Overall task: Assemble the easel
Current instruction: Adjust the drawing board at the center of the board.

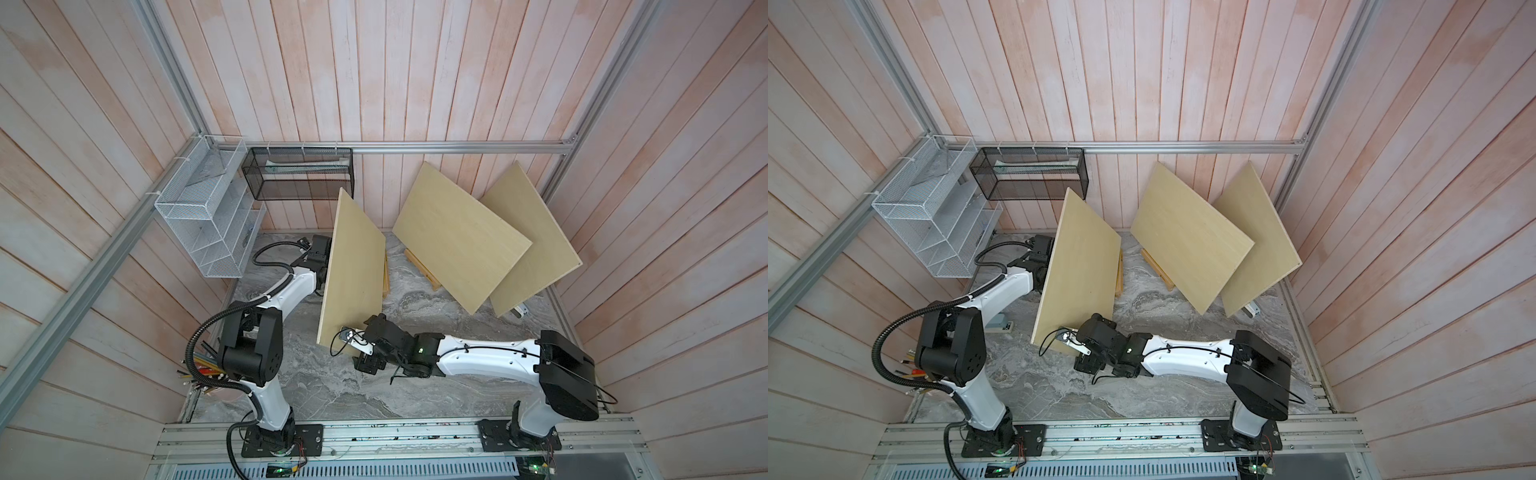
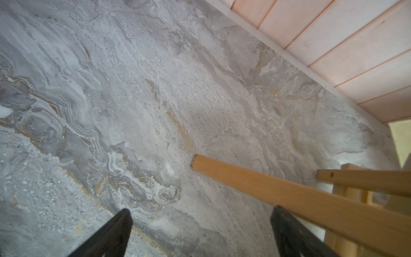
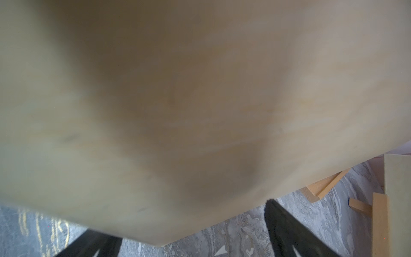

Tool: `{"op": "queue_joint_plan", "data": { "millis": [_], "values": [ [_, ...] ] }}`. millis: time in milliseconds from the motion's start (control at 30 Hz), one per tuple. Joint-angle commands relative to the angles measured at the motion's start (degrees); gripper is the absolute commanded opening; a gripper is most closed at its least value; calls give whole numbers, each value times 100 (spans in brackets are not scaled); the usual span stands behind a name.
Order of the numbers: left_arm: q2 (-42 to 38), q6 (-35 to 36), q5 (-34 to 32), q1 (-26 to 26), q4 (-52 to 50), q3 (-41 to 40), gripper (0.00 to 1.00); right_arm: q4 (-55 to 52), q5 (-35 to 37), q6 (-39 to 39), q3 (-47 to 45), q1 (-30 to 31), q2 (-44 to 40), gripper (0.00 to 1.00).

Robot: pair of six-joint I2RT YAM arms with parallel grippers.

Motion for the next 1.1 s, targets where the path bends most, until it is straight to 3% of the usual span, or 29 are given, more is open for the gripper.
{"op": "queue_joint_plan", "data": {
  "millis": [0,700,1067],
  "values": [
    [67,-60,-140,-68,-97,96,100,308,434,280,269,-197,88,98],
    [363,-24,41,-59,-135,496,100,276,158,595,652,-1258,-429,98],
    [305,-174,245,-92,-203,503,100,635,275,1032,476,-1311,-669,98]
  ]
}}
